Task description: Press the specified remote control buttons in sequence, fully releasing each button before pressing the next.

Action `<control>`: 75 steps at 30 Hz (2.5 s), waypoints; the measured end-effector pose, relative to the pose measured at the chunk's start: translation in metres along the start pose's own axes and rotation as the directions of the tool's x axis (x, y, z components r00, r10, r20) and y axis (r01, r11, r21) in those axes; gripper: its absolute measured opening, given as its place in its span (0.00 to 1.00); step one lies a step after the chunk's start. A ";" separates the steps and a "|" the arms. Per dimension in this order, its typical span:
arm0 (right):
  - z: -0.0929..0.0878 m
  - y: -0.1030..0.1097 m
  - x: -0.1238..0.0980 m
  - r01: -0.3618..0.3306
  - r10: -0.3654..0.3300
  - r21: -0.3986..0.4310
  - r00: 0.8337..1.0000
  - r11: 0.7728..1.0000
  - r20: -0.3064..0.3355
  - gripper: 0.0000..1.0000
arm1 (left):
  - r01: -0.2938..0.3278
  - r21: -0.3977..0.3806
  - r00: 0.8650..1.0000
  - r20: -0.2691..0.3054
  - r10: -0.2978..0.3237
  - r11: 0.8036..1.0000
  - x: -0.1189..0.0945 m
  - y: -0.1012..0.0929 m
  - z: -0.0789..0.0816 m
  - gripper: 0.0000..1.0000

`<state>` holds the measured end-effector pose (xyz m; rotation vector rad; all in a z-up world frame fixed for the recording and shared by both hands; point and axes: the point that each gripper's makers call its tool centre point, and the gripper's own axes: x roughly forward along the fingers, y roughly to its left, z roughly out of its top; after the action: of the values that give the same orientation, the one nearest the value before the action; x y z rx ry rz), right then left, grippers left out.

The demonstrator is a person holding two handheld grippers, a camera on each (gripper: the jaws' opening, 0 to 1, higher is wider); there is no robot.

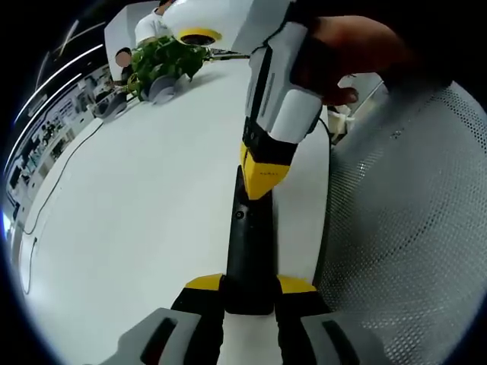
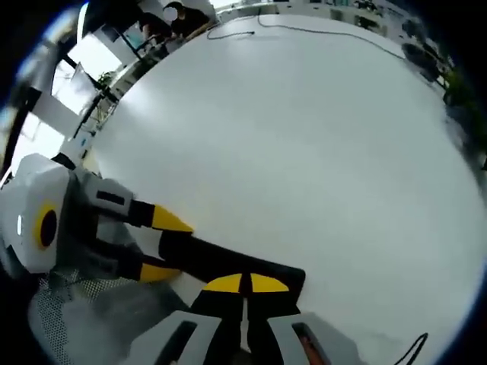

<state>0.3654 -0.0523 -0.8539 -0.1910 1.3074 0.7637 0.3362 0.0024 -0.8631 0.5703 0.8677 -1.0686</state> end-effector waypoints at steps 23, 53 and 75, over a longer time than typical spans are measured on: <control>-0.001 -0.001 0.001 -0.013 0.014 0.044 1.000 0.999 -0.022 0.00 | 0.005 0.007 1.000 -0.007 -0.005 1.000 0.000 0.000 0.000 0.25; 0.007 0.027 -0.006 -0.167 0.238 0.230 0.913 0.959 -0.330 0.00 | 0.005 -0.008 1.000 0.012 -0.005 1.000 0.000 0.000 0.000 0.24; 0.014 0.040 -0.021 -0.225 0.354 0.340 0.852 0.913 -0.386 0.00 | 0.004 0.003 1.000 0.014 -0.004 1.000 0.000 -0.001 0.000 0.24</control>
<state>0.3517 -0.0233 -0.8198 0.0790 1.8966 0.8056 0.3356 0.0019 -0.8631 0.5625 0.8556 -1.0768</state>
